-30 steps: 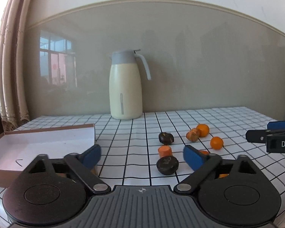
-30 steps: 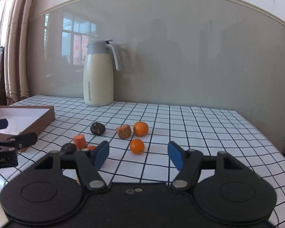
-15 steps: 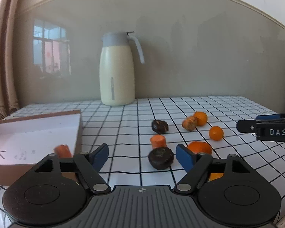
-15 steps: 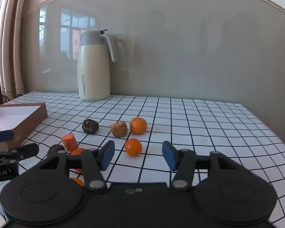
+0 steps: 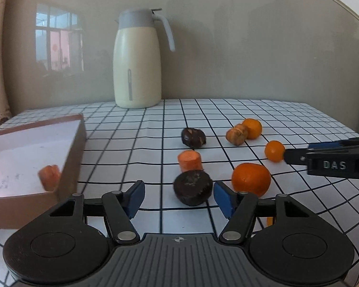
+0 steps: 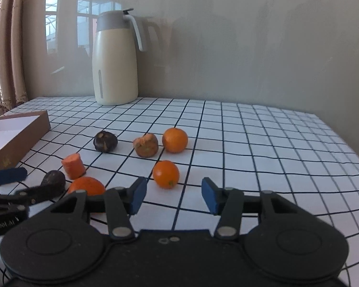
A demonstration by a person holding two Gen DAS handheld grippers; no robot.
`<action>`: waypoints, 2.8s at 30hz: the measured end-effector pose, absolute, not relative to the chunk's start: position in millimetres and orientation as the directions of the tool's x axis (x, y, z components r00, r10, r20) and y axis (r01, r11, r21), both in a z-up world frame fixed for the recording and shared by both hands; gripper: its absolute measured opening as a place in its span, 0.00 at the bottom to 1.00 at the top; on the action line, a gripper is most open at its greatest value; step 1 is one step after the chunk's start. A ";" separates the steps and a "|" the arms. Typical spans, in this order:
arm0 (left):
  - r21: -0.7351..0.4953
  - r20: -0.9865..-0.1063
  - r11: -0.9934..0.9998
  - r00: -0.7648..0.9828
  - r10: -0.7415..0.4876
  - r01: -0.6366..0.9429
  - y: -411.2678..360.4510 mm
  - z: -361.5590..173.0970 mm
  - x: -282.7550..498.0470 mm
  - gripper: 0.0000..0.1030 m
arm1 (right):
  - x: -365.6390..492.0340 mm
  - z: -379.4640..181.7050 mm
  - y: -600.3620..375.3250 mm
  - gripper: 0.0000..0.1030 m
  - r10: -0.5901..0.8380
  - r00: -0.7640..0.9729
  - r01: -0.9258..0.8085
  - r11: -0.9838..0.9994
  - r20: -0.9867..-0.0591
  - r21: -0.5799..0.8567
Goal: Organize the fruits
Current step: 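Grasp the dark round fruit with the left gripper while the right gripper grasps a small orange, then carry the dark fruit and the small orange over the cardboard box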
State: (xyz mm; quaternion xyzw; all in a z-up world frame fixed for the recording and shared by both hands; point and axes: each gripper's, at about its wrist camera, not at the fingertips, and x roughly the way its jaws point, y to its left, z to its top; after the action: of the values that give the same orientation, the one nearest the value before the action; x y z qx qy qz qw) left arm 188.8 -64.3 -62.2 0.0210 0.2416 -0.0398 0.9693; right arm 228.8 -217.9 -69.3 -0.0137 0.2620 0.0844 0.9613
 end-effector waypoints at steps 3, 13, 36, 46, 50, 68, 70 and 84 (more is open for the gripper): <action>0.012 -0.487 0.996 0.870 -0.075 0.092 -68.2 -63.5 195.3 0.58 | 236.7 -70.9 -214.3 0.39 0.168 0.840 -0.183 0.983 -0.517 0.022; -0.023 -0.524 0.997 0.848 -0.080 0.080 -69.4 -67.4 209.6 0.49 | 258.5 -75.1 -202.4 0.32 0.176 0.817 -0.194 0.981 -0.550 0.027; 0.004 -0.489 0.997 0.869 -0.068 0.080 -61.1 -52.5 193.5 0.36 | 246.7 -63.2 -203.5 0.18 0.156 0.829 -0.165 0.986 -0.537 0.031; 0.009 -0.444 0.998 0.895 -0.046 0.055 -43.3 -29.0 169.7 0.36 | 222.3 -38.0 -198.6 0.18 0.168 0.859 -0.173 0.984 -0.484 0.034; 0.014 -0.422 0.999 0.906 -0.031 0.040 -34.3 -18.2 159.3 0.36 | 212.8 -29.1 -192.1 0.18 0.179 0.869 -0.187 0.982 -0.461 0.028; 0.011 -0.376 1.000 0.927 0.019 -0.017 -0.4 1.4 123.0 0.36 | 173.8 -14.3 -154.7 0.18 0.250 0.866 -0.256 0.966 -0.433 0.046; 0.009 -0.368 1.000 0.929 0.026 -0.025 4.5 4.0 120.0 0.36 | 171.2 -13.5 -148.1 0.18 0.263 0.863 -0.270 0.962 -0.433 0.045; -0.003 -0.330 0.993 0.937 0.111 -0.118 51.2 14.2 93.9 0.36 | 157.1 -3.1 -101.0 0.18 0.350 0.843 -0.375 0.927 -0.408 0.022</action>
State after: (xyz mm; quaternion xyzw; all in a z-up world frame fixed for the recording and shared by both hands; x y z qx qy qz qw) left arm 93.9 51.2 14.2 -0.0113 0.1672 0.0582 0.9841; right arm 157.1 -101.0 -3.1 -0.0295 0.2069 0.1889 0.9595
